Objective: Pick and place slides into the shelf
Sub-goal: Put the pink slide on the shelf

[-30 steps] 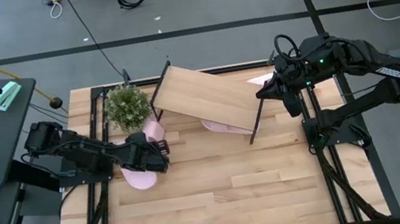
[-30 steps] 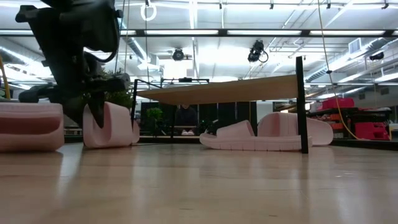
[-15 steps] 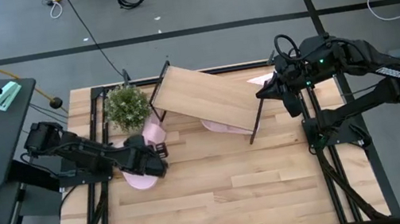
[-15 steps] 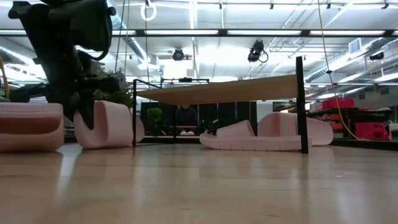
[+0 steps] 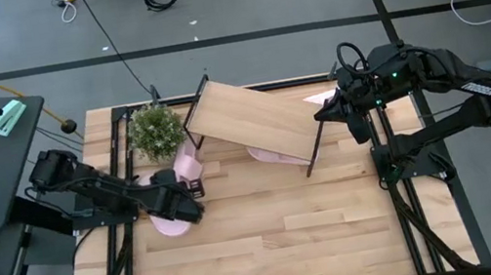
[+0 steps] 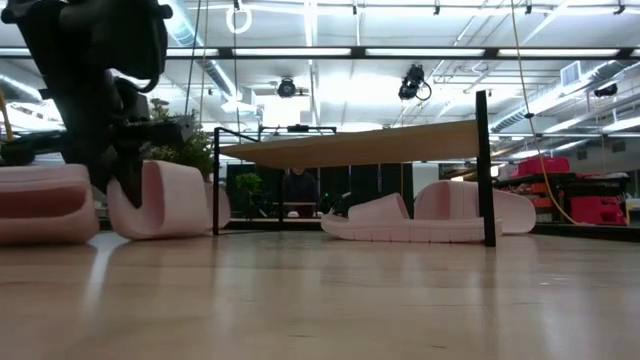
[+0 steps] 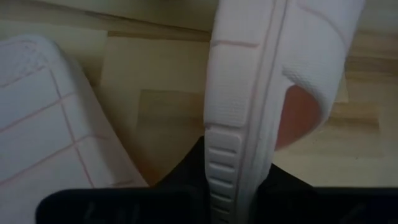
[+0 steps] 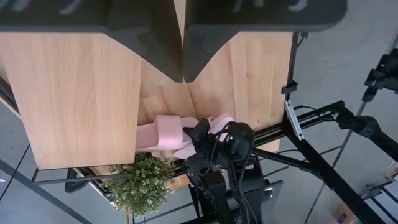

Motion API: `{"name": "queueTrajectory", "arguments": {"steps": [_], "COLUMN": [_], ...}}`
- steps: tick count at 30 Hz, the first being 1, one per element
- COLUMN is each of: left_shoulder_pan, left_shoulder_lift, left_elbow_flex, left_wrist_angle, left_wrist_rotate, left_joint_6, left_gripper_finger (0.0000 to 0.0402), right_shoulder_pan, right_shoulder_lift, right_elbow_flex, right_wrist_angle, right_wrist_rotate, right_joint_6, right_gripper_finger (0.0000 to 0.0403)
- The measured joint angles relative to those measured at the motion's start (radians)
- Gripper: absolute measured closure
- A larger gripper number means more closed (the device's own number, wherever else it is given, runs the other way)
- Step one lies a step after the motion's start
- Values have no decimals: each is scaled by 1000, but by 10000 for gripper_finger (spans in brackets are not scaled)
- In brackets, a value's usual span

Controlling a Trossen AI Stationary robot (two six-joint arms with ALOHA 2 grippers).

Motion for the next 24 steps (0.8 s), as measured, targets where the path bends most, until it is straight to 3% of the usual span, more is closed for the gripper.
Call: {"name": "queueTrajectory", "arguments": {"steps": [8,24], "left_shoulder_pan": [-78,-241], "left_shoulder_lift": [0,0], "left_elbow_flex": [5,111], "left_wrist_angle": [-65,-254], "left_wrist_rotate": [22,145], "left_joint_6": [-117,-176], "left_gripper_finger": [359,359], "right_shoulder_pan": [0,0], "right_shoulder_lift": [0,0], "right_elbow_flex": [0,0], "right_wrist_angle": [0,0], "right_wrist_rotate": [0,0], "right_joint_6": [-6,-8], "right_gripper_finger": [387,390]}}
